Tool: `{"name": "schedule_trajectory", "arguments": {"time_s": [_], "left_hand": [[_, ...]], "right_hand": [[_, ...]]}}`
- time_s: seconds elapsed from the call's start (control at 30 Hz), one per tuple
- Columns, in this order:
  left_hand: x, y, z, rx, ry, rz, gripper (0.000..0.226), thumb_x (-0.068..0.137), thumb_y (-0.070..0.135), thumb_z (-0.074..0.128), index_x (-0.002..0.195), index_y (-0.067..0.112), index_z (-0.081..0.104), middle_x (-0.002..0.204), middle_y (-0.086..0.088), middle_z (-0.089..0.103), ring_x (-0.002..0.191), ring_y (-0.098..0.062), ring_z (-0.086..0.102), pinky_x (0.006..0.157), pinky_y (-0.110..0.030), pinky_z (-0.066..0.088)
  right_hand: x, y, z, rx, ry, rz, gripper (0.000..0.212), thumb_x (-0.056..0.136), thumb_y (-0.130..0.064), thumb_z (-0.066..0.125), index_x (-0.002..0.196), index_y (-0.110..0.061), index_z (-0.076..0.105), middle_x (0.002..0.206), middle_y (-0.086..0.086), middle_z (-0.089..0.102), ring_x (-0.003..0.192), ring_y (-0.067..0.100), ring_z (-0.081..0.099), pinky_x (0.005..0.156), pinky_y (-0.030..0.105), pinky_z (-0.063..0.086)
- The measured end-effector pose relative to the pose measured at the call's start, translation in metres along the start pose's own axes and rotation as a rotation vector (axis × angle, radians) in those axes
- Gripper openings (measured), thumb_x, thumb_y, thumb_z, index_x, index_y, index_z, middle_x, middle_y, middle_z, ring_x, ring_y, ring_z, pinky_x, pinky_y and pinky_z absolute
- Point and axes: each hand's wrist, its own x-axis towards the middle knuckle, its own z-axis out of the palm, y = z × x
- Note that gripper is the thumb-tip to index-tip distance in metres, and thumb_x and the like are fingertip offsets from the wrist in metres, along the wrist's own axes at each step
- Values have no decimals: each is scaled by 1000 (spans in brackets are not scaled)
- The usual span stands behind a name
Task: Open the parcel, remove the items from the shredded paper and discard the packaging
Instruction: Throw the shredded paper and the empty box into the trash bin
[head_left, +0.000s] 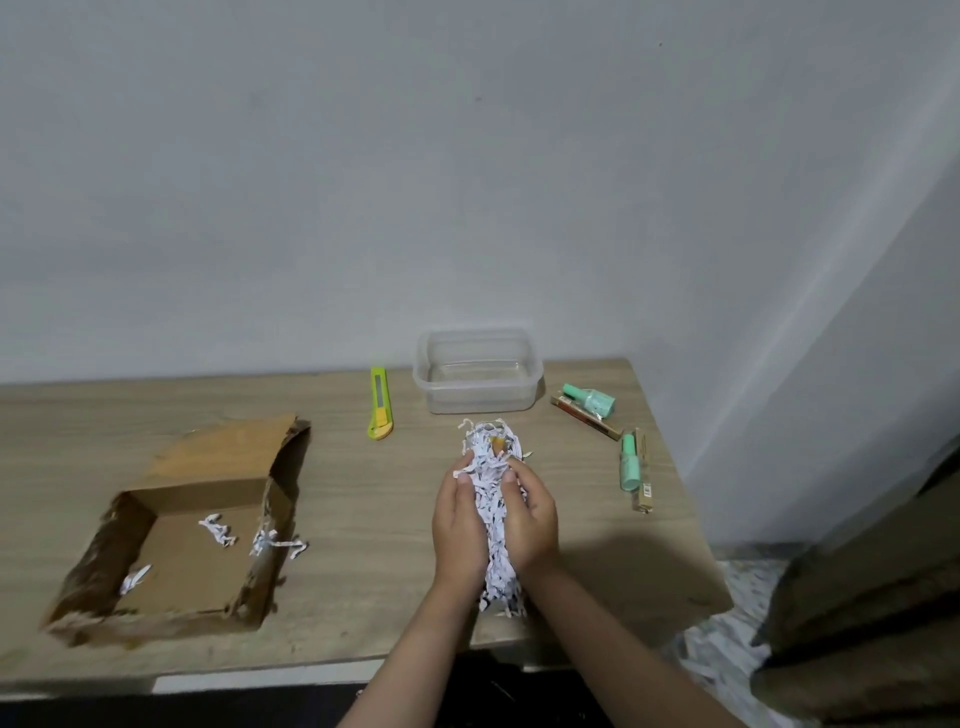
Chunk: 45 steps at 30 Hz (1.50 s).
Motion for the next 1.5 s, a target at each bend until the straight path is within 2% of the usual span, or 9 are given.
{"name": "schedule_trajectory", "arguments": {"time_s": [0.43, 0.63, 0.83, 1.03, 1.1, 1.17, 1.23, 1.37, 1.5], "left_hand": [[-60, 28, -29, -33, -6, 79, 33, 100, 15, 34, 123, 16, 58, 121, 3, 63, 114, -6, 56, 88, -8, 43], [-116, 34, -54, -60, -2, 82, 33, 101, 17, 34, 124, 18, 58, 123, 4, 62, 115, -5, 55, 88, -5, 42], [-185, 24, -80, -61, 40, 61, 31, 101, 17, 33, 121, 23, 56, 127, 2, 59, 121, -9, 51, 103, -27, 38], [-237, -1, -102, -49, 71, 10, 31, 101, 18, 33, 120, 21, 57, 124, 2, 60, 117, -10, 54, 100, -26, 42], [-250, -11, -109, -45, 100, -12, 30, 101, 15, 34, 119, 17, 58, 125, -1, 60, 117, -12, 53, 95, -16, 41], [-259, -22, -114, -41, 121, -30, 29, 100, 12, 34, 118, 15, 58, 123, -2, 60, 116, -13, 54, 88, -6, 41], [-265, -35, -119, -24, 137, -57, 29, 100, 12, 35, 117, 15, 59, 121, -2, 62, 115, -13, 55, 91, -13, 42], [-271, -63, -122, -16, 176, -119, 29, 100, 11, 36, 114, 13, 61, 116, -2, 64, 110, -14, 58, 84, -9, 43], [-272, -92, -124, 18, 190, -153, 28, 100, 11, 34, 113, 15, 60, 114, 0, 63, 106, -6, 57, 82, -3, 40]], "right_hand": [[-65, -31, -7, -28, -23, 2, 36, 81, -57, 46, 109, -42, 63, 105, -18, 70, 102, 5, 64, 95, 43, 51], [-132, -54, -13, 161, -14, -63, 21, 95, -11, 48, 102, -18, 67, 106, 7, 70, 103, 22, 64, 95, 42, 48], [-198, -47, -28, 147, -36, -35, 23, 95, -8, 48, 111, -5, 64, 112, 10, 67, 107, 20, 61, 91, 22, 48], [-253, -23, -40, 136, -59, 21, 22, 95, -9, 48, 108, -9, 66, 109, 7, 69, 101, 12, 65, 89, 24, 50], [-266, -12, -42, 130, -62, 50, 22, 95, -8, 48, 107, -9, 66, 109, 6, 69, 97, 4, 64, 86, 17, 49], [-276, 1, -44, 114, -85, 83, 23, 95, -9, 47, 110, -7, 65, 112, 7, 69, 104, 12, 64, 93, 26, 50], [-284, 16, -44, 112, -96, 131, 24, 96, -10, 47, 110, -7, 65, 112, 11, 69, 108, 24, 63, 98, 40, 49], [-291, 42, -44, 64, -74, 184, 23, 95, -6, 47, 109, -2, 65, 110, 16, 69, 109, 32, 62, 98, 46, 48], [-293, 66, -49, -6, -100, 214, 22, 95, -2, 45, 101, -6, 67, 100, 9, 70, 92, 4, 66, 86, 19, 51]]}}
